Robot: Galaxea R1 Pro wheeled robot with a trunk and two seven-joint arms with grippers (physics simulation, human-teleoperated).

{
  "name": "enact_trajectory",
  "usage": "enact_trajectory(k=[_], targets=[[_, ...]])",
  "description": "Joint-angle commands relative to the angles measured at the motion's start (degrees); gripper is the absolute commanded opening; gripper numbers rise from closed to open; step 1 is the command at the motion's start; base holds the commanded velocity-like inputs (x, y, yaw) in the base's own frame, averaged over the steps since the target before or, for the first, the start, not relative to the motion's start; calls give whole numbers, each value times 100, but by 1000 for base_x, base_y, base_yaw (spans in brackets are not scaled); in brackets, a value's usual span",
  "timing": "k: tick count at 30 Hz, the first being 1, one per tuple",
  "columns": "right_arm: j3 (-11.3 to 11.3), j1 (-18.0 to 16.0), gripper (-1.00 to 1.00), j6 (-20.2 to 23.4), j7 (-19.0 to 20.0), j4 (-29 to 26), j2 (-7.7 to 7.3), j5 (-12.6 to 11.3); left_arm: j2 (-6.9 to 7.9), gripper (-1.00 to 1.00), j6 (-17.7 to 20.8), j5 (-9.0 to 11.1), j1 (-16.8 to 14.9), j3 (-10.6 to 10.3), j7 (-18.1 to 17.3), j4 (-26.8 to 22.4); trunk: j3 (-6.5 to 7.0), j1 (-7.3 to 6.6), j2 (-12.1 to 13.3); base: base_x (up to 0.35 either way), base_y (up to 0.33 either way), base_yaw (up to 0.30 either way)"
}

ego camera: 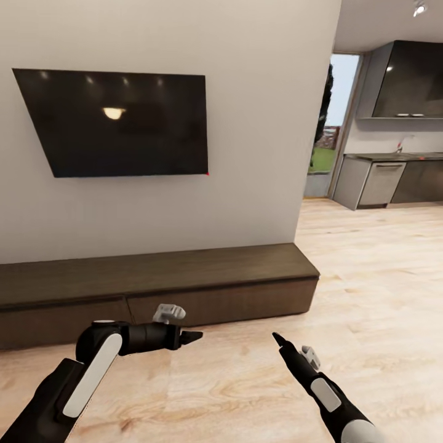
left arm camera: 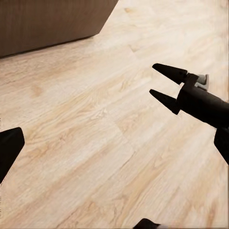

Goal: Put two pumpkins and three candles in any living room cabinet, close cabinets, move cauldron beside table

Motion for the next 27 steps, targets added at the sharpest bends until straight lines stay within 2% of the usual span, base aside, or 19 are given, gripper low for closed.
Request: enact_trajectory(k=[1, 4, 6, 7, 8, 10, 11, 15, 19, 23, 25, 27], targets=[[-37, -6, 100, 60, 18, -6, 10, -56, 52, 100, 7, -51, -5, -1, -167, -1, -6, 2, -2, 241, 148, 0], [-50, -21, 100, 68, 29, -36, 14, -77, 125, 100, 5, -52, -6, 0, -336, -1, -6, 2, -2, 203, 88, 0], [-56, -56, 100, 78, 52, -54, 5, -245, 151, 100, 4, -52, -7, 1, -400, -1, -6, 2, -2, 131, 36, 0], [-56, -79, 100, 92, 110, -49, -5, -547, 163, 100, 4, -53, -5, 1, -432, -1, -6, 2, -2, 61, 17, 0], [-57, -92, 100, 155, 146, -42, -13, -727, 169, 100, 4, -51, -3, 1, -444, -1, -6, 2, -2, 39, 11, 0], [-59, -101, 100, 304, 199, -53, -33, -851, 172, 100, 4, -52, -1, -2, -452, -3, -6, 2, -2, 28, 8, 0], [-67, -109, 100, 629, 376, -57, -88, -963, 174, 100, 4, -52, 0, -3, -459, -2, -6, 2, -2, 13, 3, 0], [-82, -114, 100, 1052, 657, -23, -306, -1060, 175, 100, 4, -53, 1, -6, -464, -2, -6, 2, -2, 6, 2, 0], [-102, -116, 100, 1167, 851, -2, -403, -1085, 176, 100, 4, -53, 1, -7, -465, -2, -6, 2, -2, 2, 0, 0], [-406, -116, 100, 1322, 1207, 11, -439, -1089, 176, 100, -2, -64, 2, -7, -466, -1, -6, 2, -2, 10, 0, 0], [-601, -116, 100, 1712, 1396, 9, -453, -1088, 176, 100, -9, -77, 2, -7, -462, 0, -6, 2, -2, 134, 18, 0], [-669, -117, 100, 1900, 1461, 6, -460, -1084, 176, 100, -13, -82, 2, -7, -461, -1, -6, 2, -2, 218, 49, 0]])
